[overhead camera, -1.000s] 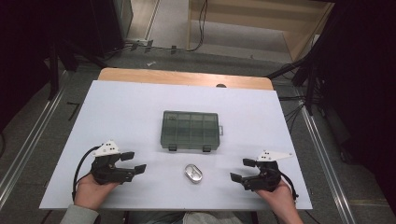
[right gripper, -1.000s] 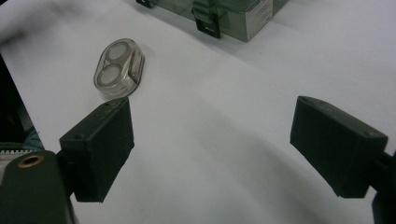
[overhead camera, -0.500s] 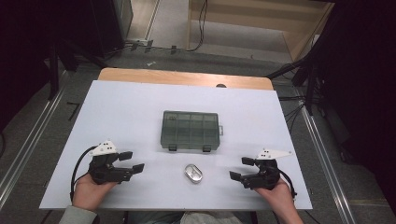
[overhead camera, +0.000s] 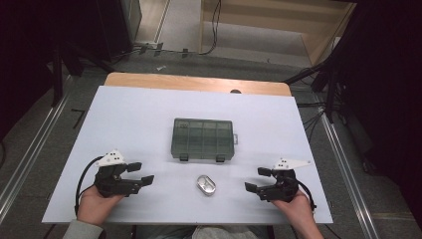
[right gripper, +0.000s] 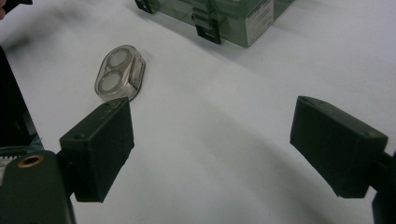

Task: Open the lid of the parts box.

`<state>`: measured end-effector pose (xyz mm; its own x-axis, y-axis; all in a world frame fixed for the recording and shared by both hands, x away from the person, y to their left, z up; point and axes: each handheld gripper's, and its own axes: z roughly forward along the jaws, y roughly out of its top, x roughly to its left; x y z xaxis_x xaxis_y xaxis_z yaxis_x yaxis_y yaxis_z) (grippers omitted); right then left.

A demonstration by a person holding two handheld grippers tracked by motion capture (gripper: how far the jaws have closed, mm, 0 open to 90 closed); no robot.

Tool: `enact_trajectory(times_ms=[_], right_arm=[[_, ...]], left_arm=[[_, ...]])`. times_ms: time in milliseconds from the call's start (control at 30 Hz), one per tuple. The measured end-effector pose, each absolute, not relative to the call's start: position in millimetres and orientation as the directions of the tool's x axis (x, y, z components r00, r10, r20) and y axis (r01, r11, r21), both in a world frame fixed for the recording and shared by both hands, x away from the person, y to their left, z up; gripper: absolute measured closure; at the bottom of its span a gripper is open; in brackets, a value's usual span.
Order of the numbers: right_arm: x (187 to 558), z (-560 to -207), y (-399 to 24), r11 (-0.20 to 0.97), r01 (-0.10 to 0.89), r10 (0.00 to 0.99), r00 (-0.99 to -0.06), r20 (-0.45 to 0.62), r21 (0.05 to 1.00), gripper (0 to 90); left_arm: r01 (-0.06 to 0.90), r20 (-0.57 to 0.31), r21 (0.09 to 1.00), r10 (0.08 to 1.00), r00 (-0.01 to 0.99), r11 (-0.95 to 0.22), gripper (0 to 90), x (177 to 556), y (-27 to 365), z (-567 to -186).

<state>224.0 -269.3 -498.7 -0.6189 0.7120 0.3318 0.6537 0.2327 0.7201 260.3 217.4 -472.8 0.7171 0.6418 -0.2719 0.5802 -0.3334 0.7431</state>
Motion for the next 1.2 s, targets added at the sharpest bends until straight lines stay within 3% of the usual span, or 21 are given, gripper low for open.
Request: enact_trajectory(times_ms=[1200], right_arm=[[229,-487,-276,0.201,0.651,0.742,-0.590,0.320,0.732,12.4]], left_arm=[[0.585,-0.289,0.747,0.639,0.713,-0.315,27.7,260,217,-471]])
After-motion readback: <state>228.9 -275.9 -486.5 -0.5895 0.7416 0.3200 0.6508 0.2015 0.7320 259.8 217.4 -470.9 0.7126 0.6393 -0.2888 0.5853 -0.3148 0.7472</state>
